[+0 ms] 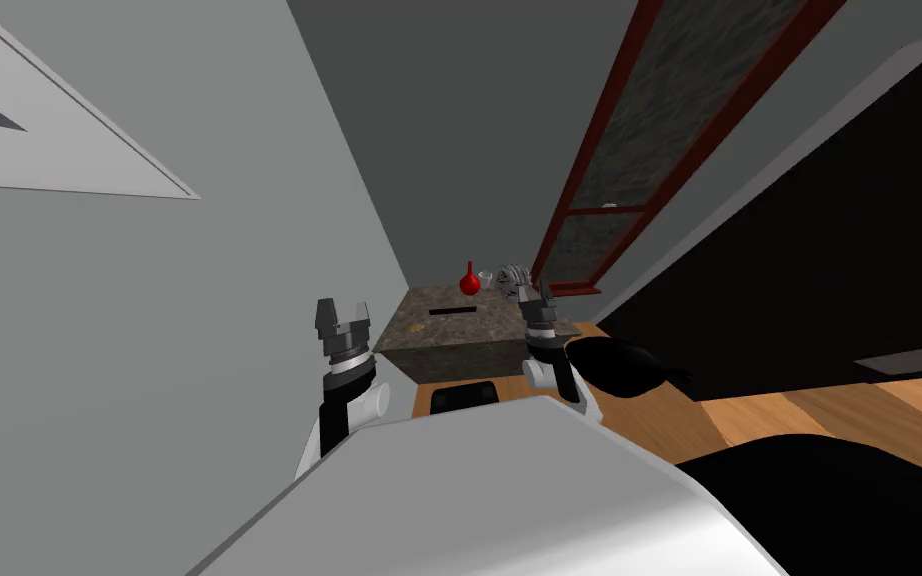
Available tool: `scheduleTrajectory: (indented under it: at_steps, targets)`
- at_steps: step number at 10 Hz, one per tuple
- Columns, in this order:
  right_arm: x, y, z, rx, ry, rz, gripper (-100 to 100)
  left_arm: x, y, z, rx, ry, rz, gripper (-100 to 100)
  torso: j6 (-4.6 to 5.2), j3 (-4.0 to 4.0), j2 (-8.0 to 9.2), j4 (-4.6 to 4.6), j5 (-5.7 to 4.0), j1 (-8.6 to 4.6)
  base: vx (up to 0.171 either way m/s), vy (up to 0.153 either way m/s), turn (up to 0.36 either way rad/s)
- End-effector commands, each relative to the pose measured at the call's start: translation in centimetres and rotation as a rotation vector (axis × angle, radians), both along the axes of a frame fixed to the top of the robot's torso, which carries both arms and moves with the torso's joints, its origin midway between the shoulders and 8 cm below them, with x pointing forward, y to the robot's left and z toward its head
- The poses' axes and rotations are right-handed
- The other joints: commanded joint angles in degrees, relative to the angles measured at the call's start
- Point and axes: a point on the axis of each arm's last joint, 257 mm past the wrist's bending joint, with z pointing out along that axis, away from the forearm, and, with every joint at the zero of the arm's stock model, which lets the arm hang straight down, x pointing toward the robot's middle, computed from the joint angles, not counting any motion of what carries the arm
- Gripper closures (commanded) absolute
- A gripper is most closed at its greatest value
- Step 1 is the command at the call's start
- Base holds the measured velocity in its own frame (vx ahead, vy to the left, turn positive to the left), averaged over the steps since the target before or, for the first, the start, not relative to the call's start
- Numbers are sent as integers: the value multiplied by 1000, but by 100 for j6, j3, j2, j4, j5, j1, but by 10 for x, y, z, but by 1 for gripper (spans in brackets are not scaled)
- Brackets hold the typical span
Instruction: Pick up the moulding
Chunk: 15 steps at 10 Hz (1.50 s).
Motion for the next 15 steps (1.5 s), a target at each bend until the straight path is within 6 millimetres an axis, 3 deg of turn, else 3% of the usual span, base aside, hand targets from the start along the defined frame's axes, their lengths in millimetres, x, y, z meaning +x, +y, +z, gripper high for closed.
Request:
scheduleTrajectory:
  at_steps: [1, 8, 10, 15]
  targets:
    - [4, 3, -3, -70, 8, 0, -100, 0, 0, 0, 0, 0, 0, 0, 0, 0, 0, 0, 0, 0, -18, -28, 191]
    - [24, 8, -35, -426, 59, -6, -100, 0, 0, 0, 0, 0, 0, 0, -3, 16, 27, 6, -5, -24, -66, -57, 264]
    - [33, 3, -55, -563, 85, -10, -100, 0, 0, 0, 0, 0, 0, 0, -3, 7, 12, 3, -4, -17, -60, -25, 302]
    - [41, -6, -80, -765, 121, -3, -100, 0, 0, 0, 0, 0, 0, 0, -2, 5, 8, 2, -4, -16, -45, -24, 235]
